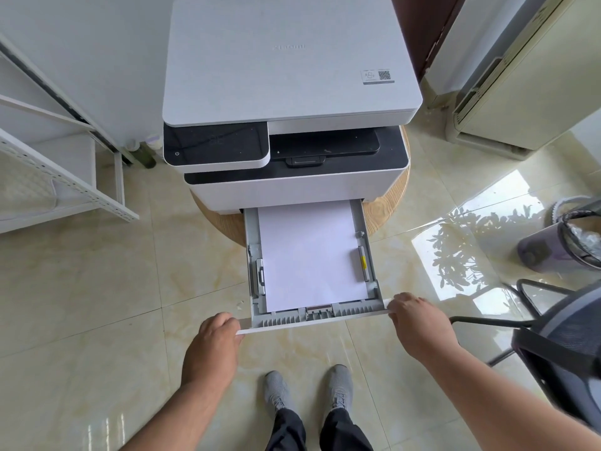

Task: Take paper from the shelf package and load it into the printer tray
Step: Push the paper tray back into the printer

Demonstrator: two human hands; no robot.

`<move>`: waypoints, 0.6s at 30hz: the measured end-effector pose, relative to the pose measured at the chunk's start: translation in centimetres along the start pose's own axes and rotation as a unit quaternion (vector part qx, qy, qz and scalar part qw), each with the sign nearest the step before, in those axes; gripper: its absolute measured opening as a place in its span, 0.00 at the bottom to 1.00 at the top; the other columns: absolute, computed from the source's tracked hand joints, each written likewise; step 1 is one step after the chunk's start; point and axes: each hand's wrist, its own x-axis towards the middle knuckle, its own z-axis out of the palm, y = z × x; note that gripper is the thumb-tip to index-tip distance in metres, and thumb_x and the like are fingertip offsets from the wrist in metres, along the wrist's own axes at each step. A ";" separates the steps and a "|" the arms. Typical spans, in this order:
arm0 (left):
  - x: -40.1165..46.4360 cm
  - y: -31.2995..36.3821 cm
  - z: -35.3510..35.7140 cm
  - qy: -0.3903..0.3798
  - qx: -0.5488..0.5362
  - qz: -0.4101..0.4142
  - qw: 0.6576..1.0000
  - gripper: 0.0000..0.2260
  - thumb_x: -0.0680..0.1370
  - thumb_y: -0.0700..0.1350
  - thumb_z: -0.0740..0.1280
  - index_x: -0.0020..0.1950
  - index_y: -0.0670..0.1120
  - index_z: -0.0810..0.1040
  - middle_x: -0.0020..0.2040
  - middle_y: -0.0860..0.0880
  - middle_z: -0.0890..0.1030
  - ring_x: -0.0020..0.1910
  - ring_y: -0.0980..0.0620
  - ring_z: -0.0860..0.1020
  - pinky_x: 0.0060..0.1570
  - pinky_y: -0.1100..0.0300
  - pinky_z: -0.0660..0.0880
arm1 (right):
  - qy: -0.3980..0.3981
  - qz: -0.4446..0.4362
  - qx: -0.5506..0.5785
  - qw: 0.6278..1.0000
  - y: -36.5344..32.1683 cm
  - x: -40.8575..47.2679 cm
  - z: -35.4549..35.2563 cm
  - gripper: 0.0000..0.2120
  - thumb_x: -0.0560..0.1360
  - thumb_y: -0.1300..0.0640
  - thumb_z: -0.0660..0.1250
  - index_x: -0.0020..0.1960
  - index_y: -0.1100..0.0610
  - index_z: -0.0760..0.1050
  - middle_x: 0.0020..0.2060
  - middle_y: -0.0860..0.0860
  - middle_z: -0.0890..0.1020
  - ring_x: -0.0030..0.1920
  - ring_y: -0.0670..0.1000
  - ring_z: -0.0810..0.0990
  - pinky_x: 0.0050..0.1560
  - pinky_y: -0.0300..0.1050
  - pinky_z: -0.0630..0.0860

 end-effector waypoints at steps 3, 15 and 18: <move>0.2 -0.1 -0.2 0.011 0.007 0.012 1.000 0.11 0.74 0.41 0.76 0.37 0.46 0.76 0.43 0.55 0.78 0.45 0.47 0.77 0.30 0.58 0.68 | 0.014 -0.001 0.009 1.000 0.0 0.2 0.1 0.10 0.79 0.62 0.62 0.49 0.52 0.81 0.49 0.48 0.81 0.48 0.55 0.80 0.36 0.47 0.76; 1.6 -1.2 0.2 0.002 0.009 -0.009 1.000 0.08 0.74 0.43 0.77 0.40 0.47 0.79 0.57 0.49 0.82 0.56 0.42 0.80 0.36 0.53 0.79 | 0.006 0.002 0.030 1.000 -1.1 1.0 -1.0 0.11 0.76 0.65 0.60 0.38 0.52 0.69 0.46 0.50 0.74 0.42 0.56 0.79 0.34 0.48 0.72; 2.2 -1.0 0.0 0.011 0.002 0.001 1.000 0.09 0.71 0.41 0.79 0.39 0.47 0.80 0.56 0.48 0.83 0.54 0.41 0.81 0.37 0.53 0.80 | 0.012 0.010 0.032 0.999 -1.1 1.3 -1.7 0.11 0.78 0.64 0.60 0.38 0.53 0.68 0.47 0.50 0.74 0.41 0.56 0.76 0.34 0.48 0.71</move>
